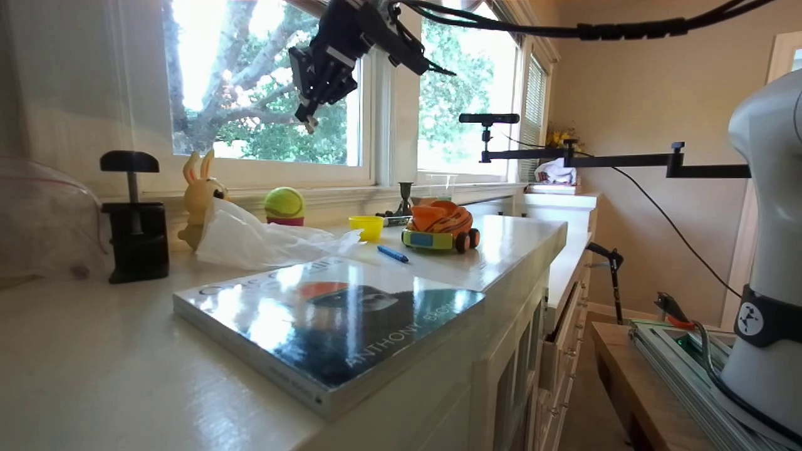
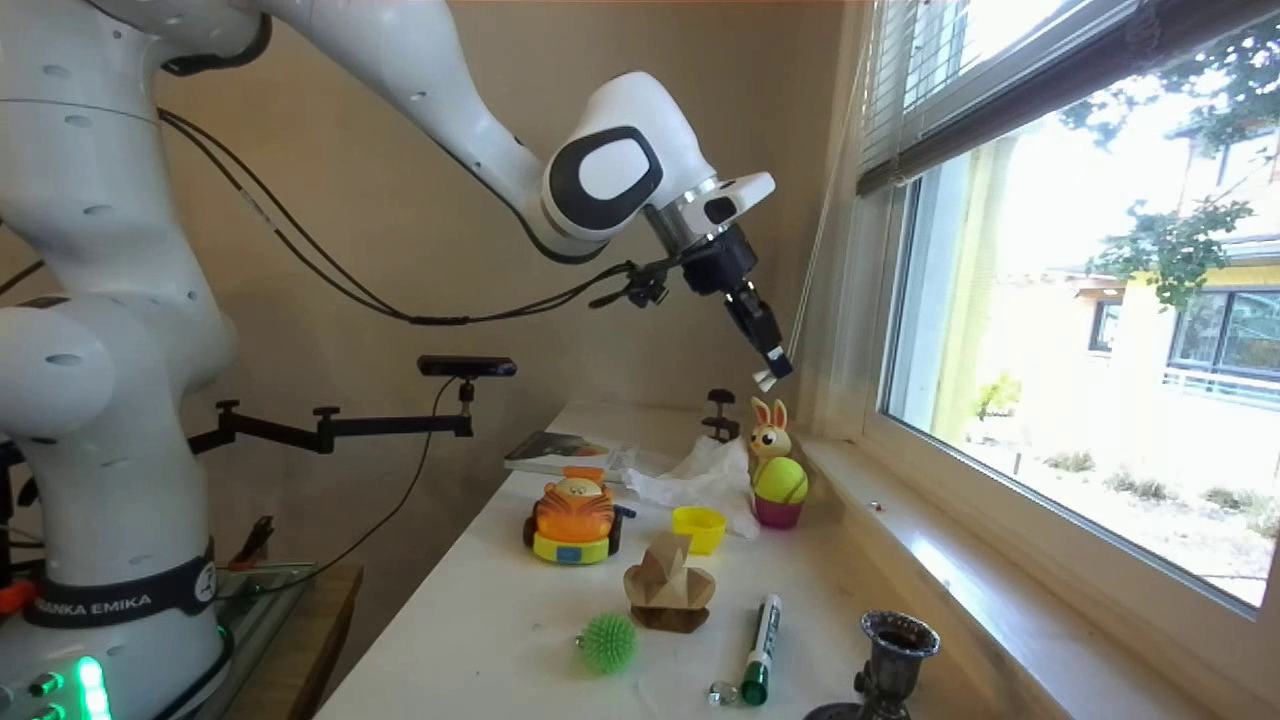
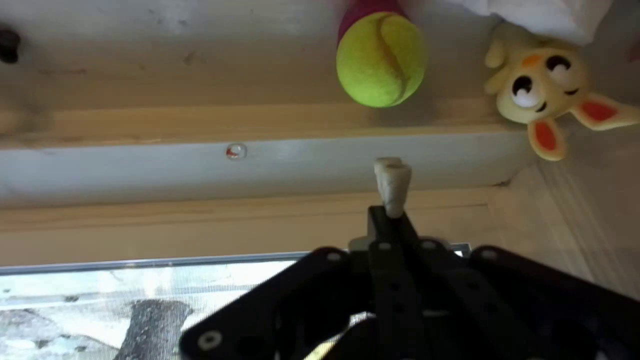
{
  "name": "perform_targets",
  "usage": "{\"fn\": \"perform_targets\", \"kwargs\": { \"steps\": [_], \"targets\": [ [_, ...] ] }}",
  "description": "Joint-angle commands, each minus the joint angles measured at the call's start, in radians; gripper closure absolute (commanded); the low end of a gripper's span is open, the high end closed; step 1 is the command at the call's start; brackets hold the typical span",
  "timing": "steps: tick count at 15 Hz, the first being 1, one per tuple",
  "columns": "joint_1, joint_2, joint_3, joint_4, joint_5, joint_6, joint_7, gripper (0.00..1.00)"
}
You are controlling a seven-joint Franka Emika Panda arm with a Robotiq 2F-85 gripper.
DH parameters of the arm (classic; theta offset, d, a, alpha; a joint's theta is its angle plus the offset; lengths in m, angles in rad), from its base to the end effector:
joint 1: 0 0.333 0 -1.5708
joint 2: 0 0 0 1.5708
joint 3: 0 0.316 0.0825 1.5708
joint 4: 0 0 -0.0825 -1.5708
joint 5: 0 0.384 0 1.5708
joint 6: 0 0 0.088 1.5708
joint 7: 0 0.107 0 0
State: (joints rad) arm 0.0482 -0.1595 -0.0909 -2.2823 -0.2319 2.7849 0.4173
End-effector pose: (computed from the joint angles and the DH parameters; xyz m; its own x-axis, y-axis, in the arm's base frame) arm 0.5360 -0.0143 0.4954 0.7490 -0.2378 0.6184 -0.2446 -0.9667 -0.0756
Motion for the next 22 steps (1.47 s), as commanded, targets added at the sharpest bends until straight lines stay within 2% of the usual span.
{"fn": "perform_targets", "kwargs": {
  "steps": [1,6,11,22],
  "targets": [
    [-0.026,-0.104,0.004,-0.113,0.179,-0.128,-0.167,0.99],
    [-0.070,-0.162,0.001,-0.127,0.219,-0.340,-0.255,0.99],
    [-0.095,-0.194,-0.001,-0.122,0.218,-0.463,-0.288,0.99],
    [-0.101,-0.166,0.007,-0.107,0.214,-0.491,-0.292,0.99]
  ]
}}
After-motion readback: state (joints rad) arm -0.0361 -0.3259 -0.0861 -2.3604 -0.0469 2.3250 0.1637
